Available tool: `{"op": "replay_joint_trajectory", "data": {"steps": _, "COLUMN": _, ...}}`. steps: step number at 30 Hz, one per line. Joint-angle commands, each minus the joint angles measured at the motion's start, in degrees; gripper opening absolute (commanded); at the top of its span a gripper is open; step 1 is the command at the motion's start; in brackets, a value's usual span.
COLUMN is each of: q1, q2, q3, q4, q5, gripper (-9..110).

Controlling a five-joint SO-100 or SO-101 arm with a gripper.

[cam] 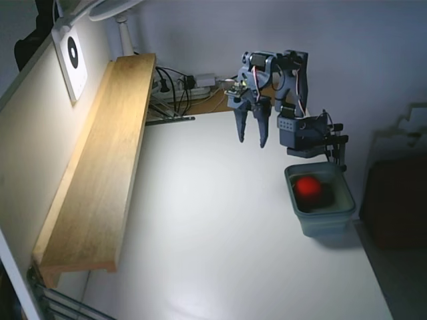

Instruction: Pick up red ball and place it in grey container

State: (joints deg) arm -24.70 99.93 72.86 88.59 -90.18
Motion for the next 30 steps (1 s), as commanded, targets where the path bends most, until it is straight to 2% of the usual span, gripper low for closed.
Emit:
{"op": "replay_joint_trajectory", "data": {"steps": 1, "q1": 4.4, "q2": 4.3, "q3": -0.4, "q4": 1.7, "q5": 0.2, "gripper": 20}}
{"op": "replay_joint_trajectory", "data": {"steps": 30, "q1": 43.6, "q2": 16.0, "q3": 2.2, "q4": 9.3, "q5": 0.2, "gripper": 2}}
